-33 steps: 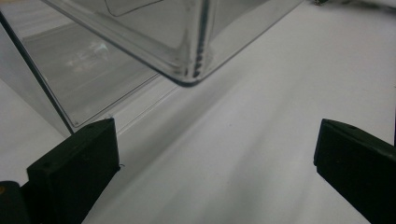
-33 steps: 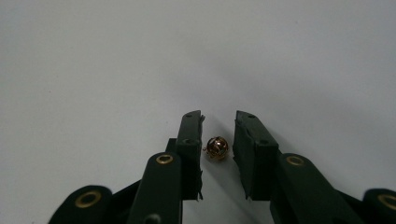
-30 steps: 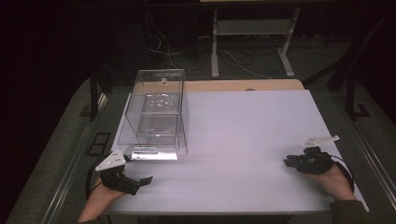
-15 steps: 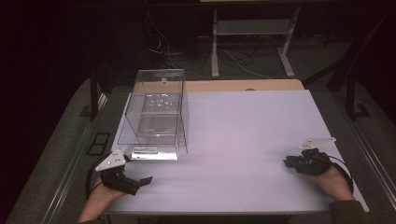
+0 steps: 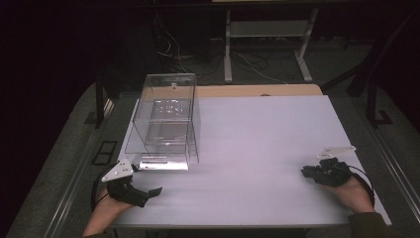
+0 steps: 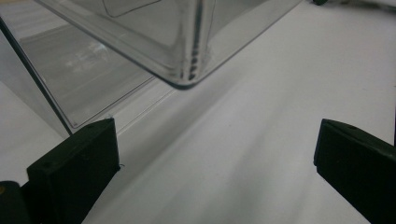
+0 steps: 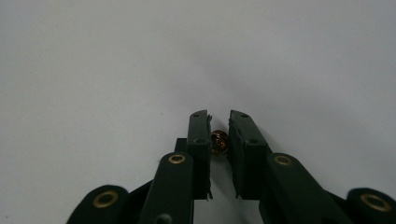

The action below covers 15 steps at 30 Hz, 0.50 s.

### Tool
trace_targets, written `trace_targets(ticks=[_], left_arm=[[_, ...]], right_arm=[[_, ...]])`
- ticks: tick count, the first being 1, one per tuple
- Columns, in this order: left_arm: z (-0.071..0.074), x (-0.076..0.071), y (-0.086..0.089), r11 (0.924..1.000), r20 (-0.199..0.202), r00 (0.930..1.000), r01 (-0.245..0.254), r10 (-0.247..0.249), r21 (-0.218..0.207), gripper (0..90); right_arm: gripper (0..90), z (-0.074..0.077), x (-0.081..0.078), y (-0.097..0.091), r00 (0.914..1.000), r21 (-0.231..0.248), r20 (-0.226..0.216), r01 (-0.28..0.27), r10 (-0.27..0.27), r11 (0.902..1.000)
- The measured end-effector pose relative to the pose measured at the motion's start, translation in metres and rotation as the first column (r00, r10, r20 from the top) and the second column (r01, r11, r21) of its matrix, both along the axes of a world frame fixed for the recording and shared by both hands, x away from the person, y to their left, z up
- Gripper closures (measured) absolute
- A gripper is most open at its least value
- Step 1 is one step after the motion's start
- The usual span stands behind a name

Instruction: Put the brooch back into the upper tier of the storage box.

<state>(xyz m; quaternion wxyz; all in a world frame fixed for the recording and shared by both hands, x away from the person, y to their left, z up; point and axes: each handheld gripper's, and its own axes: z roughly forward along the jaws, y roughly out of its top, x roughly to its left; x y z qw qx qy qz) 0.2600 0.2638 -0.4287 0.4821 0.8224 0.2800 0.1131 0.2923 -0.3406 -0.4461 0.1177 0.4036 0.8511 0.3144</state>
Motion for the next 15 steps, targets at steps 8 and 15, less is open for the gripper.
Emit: trace_targets(ticks=[8, 15], left_arm=[[0.0, 0.0, 0.0, 1.0, 0.003, 1.0, -0.001, 0.001, -0.001, 0.0], [0.0, 0.0, 0.0, 1.0, 0.002, 1.0, 0.0, 0.0, 0.002, 0.0]], right_arm=[[78.5, 0.006, -0.001, -0.003, 0.9999, 0.034, 0.009, -0.008, 0.008, 0.9994], [78.6, 0.011, -0.003, -0.006, 0.9999, 0.08, 0.008, -0.007, 0.007, 0.9968]])
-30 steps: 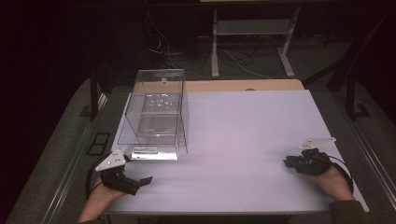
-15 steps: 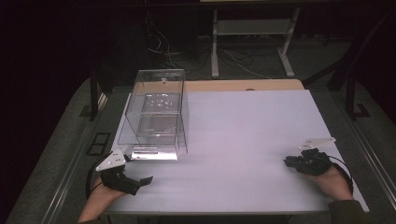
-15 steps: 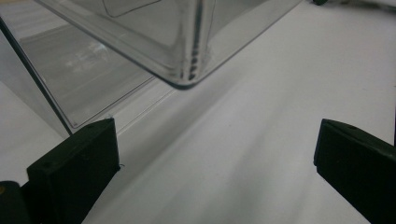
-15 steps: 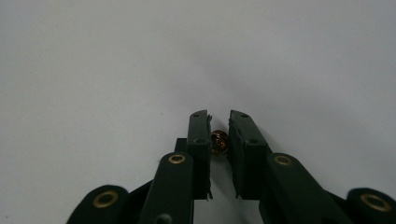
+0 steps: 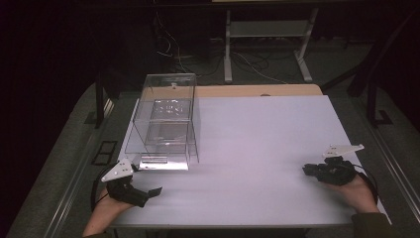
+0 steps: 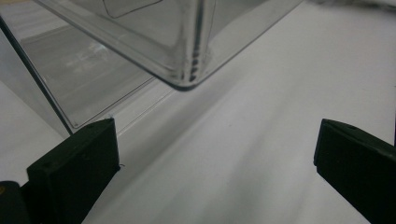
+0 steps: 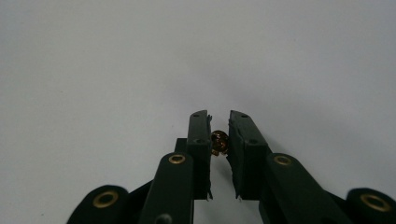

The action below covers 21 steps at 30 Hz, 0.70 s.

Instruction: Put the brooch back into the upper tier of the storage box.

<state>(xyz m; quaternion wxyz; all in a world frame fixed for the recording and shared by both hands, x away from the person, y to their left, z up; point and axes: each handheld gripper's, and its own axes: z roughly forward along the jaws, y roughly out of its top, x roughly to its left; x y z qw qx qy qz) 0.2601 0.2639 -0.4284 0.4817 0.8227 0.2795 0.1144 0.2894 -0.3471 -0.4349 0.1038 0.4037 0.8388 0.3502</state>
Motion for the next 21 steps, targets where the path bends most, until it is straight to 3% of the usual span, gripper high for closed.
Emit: trace_targets(ticks=[21], left_arm=[[0.0, 0.0, 0.001, 1.0, -0.002, 1.0, -0.007, 0.007, 0.003, 0.0]], right_arm=[[78.6, 0.014, -0.004, 0.011, 0.9964, 0.083, 0.014, -0.084, 0.084, 0.993]])
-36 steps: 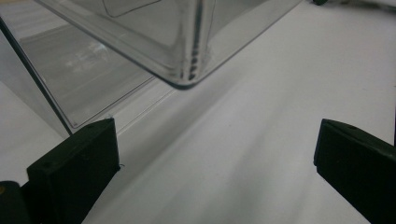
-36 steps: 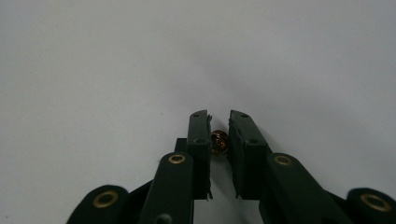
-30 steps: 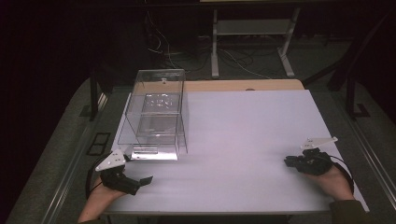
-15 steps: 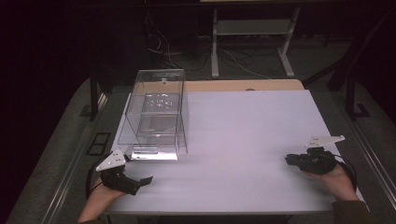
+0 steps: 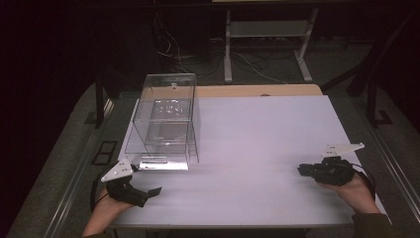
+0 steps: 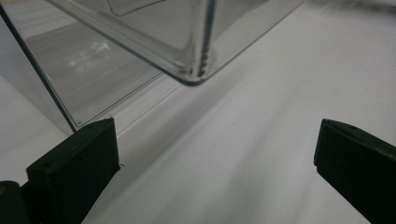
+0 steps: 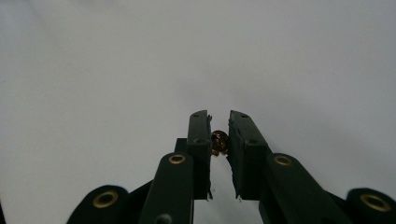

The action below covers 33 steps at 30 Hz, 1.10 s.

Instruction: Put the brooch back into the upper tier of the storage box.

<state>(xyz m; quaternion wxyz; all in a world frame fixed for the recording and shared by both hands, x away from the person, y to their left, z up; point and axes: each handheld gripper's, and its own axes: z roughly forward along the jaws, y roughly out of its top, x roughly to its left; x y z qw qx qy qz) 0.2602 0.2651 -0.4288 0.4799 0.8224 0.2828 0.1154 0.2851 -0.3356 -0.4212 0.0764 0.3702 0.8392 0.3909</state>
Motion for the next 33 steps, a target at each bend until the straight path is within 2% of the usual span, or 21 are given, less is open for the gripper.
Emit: trace_targets(ticks=[14, 18, 24, 28, 33], left_arm=[[0.001, -0.001, 0.001, 0.9999, -0.006, 1.0, -0.007, 0.007, 0.008, 0.0], [0.001, -0.001, 0.0, 1.0, -0.006, 1.0, -0.006, 0.006, 0.001, 0.0], [0.0, -0.001, -0.001, 0.9999, -0.011, 0.9999, 0.001, 0.0, 0.012, 0.0], [0.001, -0.002, -0.001, 1.0, -0.003, 1.0, -0.001, 0.001, 0.0, 0.0], [0.001, -0.002, -0.001, 1.0, -0.004, 1.0, 0.001, -0.001, 0.005, 0.0]], right_arm=[[78.5, 0.01, -0.001, 0.024, 0.9957, 0.025, 0.003, -0.092, 0.092, 0.9954], [78.5, 0.017, 0.0, 0.032, 0.9926, 0.053, 0.016, -0.121, 0.12, 0.9912], [78.5, 0.021, 0.001, 0.041, 0.9889, 0.058, 0.029, -0.147, 0.146, 0.9874], [78.5, 0.024, 0.002, 0.047, 0.9867, 0.064, 0.033, -0.161, 0.159, 0.9849], [78.5, 0.028, 0.004, 0.056, 0.9821, 0.071, 0.041, -0.186, 0.184, 0.98]])
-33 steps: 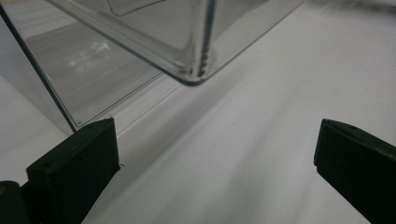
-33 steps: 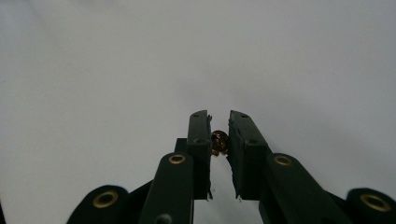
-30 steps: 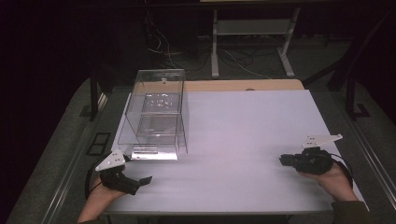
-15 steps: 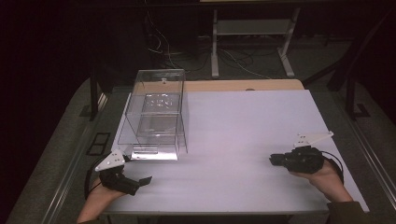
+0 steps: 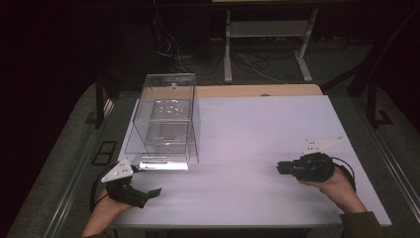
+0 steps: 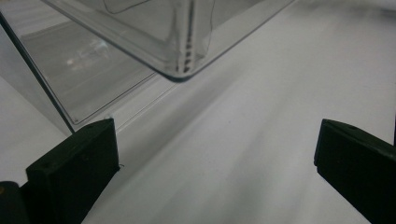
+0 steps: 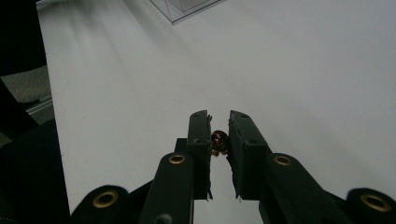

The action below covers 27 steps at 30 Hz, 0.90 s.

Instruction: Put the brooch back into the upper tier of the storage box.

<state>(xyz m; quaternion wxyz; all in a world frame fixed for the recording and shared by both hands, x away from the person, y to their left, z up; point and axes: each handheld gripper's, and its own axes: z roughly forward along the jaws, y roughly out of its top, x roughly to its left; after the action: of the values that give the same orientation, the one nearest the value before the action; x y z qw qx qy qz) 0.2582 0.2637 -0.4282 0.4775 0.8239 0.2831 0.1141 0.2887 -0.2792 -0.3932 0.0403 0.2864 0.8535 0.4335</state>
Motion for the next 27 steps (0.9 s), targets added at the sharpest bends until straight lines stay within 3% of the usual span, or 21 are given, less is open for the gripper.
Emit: trace_targets(ticks=[27], left_arm=[[0.0, 0.0, 0.0, 1.0, 0.002, 1.0, -0.001, 0.001, -0.001, 0.0]], right_arm=[[78.5, 0.011, 0.008, 0.046, 0.9948, 0.011, 0.019, -0.1, 0.1, 0.9949]])
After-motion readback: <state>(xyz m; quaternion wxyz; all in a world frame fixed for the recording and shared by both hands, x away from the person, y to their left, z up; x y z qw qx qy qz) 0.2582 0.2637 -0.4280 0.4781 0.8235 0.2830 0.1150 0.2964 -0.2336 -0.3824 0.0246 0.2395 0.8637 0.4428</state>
